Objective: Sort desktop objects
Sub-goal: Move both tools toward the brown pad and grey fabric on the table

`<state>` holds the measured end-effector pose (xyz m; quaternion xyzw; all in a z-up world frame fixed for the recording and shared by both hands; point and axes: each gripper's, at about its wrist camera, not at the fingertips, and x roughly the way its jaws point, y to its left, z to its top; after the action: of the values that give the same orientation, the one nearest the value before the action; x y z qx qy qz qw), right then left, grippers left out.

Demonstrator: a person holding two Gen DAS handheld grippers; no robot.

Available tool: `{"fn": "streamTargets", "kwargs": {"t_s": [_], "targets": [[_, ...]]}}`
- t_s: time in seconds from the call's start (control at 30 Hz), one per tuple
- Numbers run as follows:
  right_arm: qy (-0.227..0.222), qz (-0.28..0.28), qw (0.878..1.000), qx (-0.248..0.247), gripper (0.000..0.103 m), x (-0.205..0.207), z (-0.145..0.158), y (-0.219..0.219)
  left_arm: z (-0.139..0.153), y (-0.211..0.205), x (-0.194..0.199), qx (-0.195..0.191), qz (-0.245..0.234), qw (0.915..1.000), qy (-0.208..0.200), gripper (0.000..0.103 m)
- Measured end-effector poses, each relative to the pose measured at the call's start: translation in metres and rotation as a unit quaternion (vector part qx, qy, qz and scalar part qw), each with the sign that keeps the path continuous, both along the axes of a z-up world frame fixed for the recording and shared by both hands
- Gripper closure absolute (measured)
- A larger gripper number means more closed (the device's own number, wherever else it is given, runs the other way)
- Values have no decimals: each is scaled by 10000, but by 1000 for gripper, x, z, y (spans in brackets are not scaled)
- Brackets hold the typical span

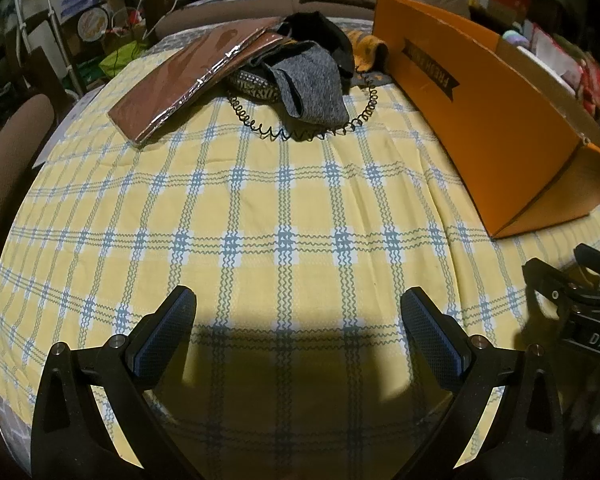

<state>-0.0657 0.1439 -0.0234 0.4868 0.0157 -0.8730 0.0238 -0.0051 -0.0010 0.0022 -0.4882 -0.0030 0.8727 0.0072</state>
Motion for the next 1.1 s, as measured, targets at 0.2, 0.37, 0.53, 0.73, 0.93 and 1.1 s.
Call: {"fn": "streamTargets", "kwargs": {"t_s": [0.2,0.37,0.53,0.73,0.93,1.1], "targets": [[-209,-66,9998,5,0,-4,0,1,0,0,-4,-17,-23,9999,-105,0],[-453,-146,9988,71,0,-4,1,-3,0,1,-1,-33,-142,9998,-94,0],[-582,-165,9981,115,0,-7,2,-7,5,-5,1,105,-206,9996,-175,0],[-402,24,9990,217,0,3,14,-23,31,-29,9,419,-138,9990,45,0],[-67,347,9991,223,0,0,41,-58,60,-66,9,652,89,9978,117,0],[163,633,9978,128,0,3,58,-72,76,-101,1,672,308,9972,136,0]]}}
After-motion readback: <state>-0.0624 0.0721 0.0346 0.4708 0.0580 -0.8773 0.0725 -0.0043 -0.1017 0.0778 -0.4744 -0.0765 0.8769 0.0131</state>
